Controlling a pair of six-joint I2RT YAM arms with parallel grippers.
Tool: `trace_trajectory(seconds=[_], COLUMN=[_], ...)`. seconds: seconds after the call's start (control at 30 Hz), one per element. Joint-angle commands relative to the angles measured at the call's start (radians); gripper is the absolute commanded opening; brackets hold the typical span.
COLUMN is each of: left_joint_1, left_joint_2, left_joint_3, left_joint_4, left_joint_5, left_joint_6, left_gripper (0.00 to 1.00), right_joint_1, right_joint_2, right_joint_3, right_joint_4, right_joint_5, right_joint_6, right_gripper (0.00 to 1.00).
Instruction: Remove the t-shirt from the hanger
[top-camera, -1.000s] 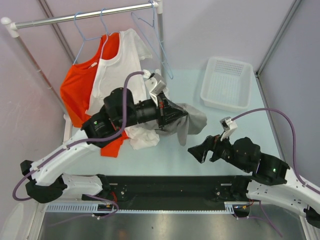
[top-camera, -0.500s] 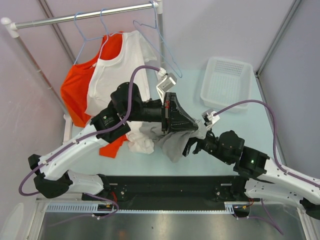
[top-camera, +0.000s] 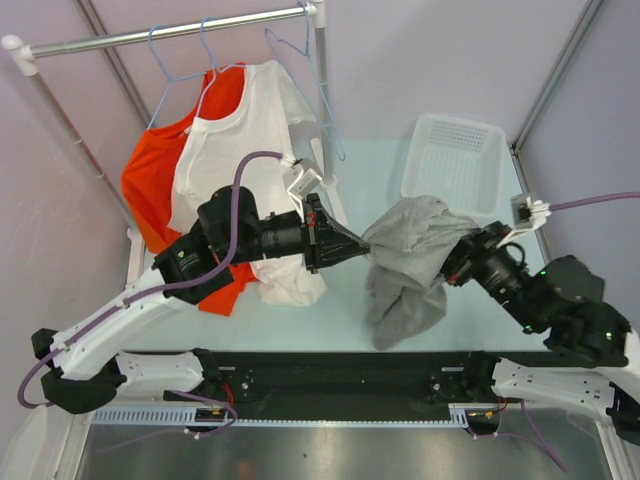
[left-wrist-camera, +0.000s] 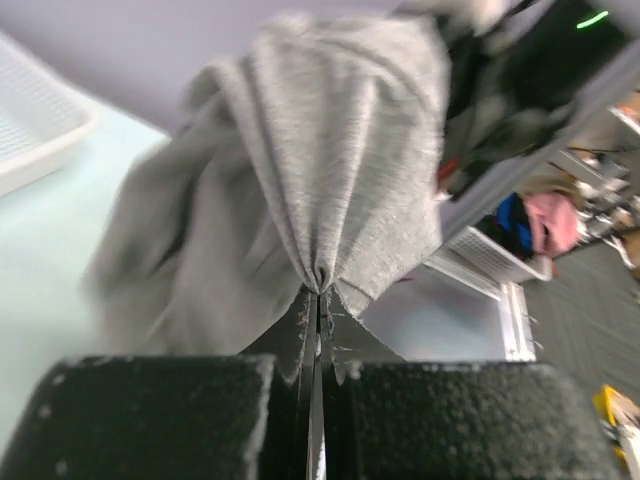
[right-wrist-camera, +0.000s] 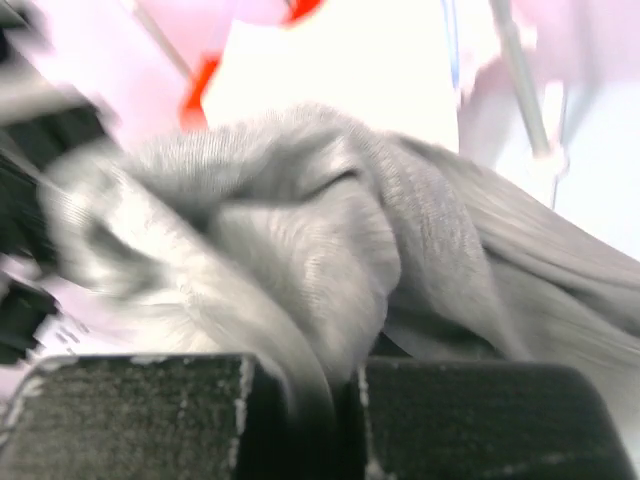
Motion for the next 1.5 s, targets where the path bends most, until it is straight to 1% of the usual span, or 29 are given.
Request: trace_trajectory(seconds=[0.0,0.1,0.13,0.23,0.27,0.33,0.4,0.5,0.57,0.6,0.63,0.73,0.77,0.83,0.93,0.97,1.0,1.03,1.07,1.1,1.13,1.17,1.2,1.23,1.27,1.3,1.33,1.4,1.47], left_joint_1=[0.02,0.057,0.068,0.094,0.097,0.1,0.101,0.101,0.101,0.101,0.101,0.108,0.109,0.111,0.111,0.111,0.111,0.109,0.109,0.109,0.109,0.109,0.109,0.109,0.109,0.109,0.109,0.109,0.109], left_joint_2=[-0.065,-0.096,-0.12,-0.186,-0.206,-0.234,-0.263,-0.269,-0.262,-0.257,-0.251,-0.213,-0.199,-0.144,-0.046,-0.015,0.011,0.052,0.065,0.07,0.062,0.053,0.038,0.022,-0.004,-0.016,-0.024,-0.044,-0.053], left_joint_3=[-0.101,-0.196,-0.21,-0.239,-0.24,-0.229,-0.21,-0.227,-0.255,-0.297,-0.321,-0.422,-0.469,-0.511,-0.583,-0.617,-0.635,-0.654,-0.696,-0.718,-0.739,-0.776,-0.796,-0.815,-0.831,-0.856,-0.864,-0.888,-0.914], left_joint_4=[-0.072,-0.075,-0.073,-0.079,-0.087,-0.101,-0.125,-0.134,-0.125,-0.115,-0.107,-0.023,0.003,0.083,0.193,0.217,0.238,0.273,0.287,0.295,0.294,0.295,0.294,0.294,0.29,0.28,0.245,0.223,0.217], left_joint_5=[-0.231,-0.273,-0.284,-0.317,-0.346,-0.366,-0.38,-0.385,-0.376,-0.374,-0.371,-0.342,-0.334,-0.299,-0.23,-0.218,-0.204,-0.193,-0.195,-0.201,-0.234,-0.254,-0.268,-0.279,-0.297,-0.31,-0.334,-0.365,-0.365], left_joint_6=[0.067,0.04,0.02,0.003,0.007,0.021,0.029,0.035,0.026,0.017,0.009,-0.02,-0.031,-0.062,-0.114,-0.128,-0.166,-0.184,-0.195,-0.216,-0.226,-0.229,-0.235,-0.237,-0.238,-0.241,-0.241,-0.244,-0.258], left_gripper=[0.0,0.0,0.0,0.0,0.0,0.0,0.0,0.0,0.0,0.0,0.0,0.0,0.0,0.0,0.0,0.0,0.0,0.0,0.0,0.0,0.0,0.0,0.0,0.0,0.0,0.0,0.0,0.0,0.0], right_joint_1=[0.002,0.0,-0.002,-0.005,-0.005,-0.002,-0.002,-0.005,-0.014,-0.02,-0.026,-0.055,-0.069,-0.08,-0.115,-0.127,-0.149,-0.152,-0.156,-0.156,-0.158,-0.158,-0.155,-0.141,-0.126,-0.111,-0.077,-0.063,-0.06], right_joint_2=[0.073,0.136,0.182,0.271,0.333,0.398,0.455,0.463,0.44,0.405,0.38,0.259,0.224,0.138,0.073,0.076,0.087,0.12,0.151,0.177,0.246,0.278,0.308,0.335,0.366,0.374,0.377,0.365,0.34], right_joint_3=[0.138,0.138,0.141,0.211,0.266,0.323,0.372,0.365,0.299,0.27,0.189,0.048,0.02,-0.043,-0.116,-0.156,-0.179,-0.198,-0.233,-0.245,-0.252,-0.253,-0.247,-0.241,-0.233,-0.214,-0.203,-0.169,-0.146], right_joint_4=[-0.103,-0.059,-0.04,0.018,0.032,0.05,0.063,0.049,0.003,-0.017,-0.046,-0.106,-0.124,-0.181,-0.197,-0.198,-0.192,-0.177,-0.166,-0.158,-0.155,-0.166,-0.175,-0.196,-0.215,-0.235,-0.279,-0.341,-0.379], right_joint_5=[0.089,0.04,0.005,-0.076,-0.095,-0.153,-0.162,-0.135,-0.083,-0.046,-0.031,0.0,0.006,0.032,0.007,-0.015,-0.07,-0.099,-0.127,-0.183,-0.213,-0.242,-0.295,-0.313,-0.311,-0.287,-0.27,-0.236,-0.193], right_joint_6=[-0.03,-0.033,-0.036,-0.046,-0.047,-0.053,-0.047,-0.032,0.009,0.034,0.054,0.129,0.154,0.172,0.212,0.221,0.233,0.255,0.269,0.278,0.296,0.3,0.303,0.3,0.303,0.304,0.304,0.295,0.29], right_gripper=[0.0,0.0,0.0,0.0,0.0,0.0,0.0,0.0,0.0,0.0,0.0,0.0,0.0,0.0,0.0,0.0,0.0,0.0,0.02,0.06,0.16,0.25,0.37,0.64,0.75,0.81,0.91,0.98,1.0])
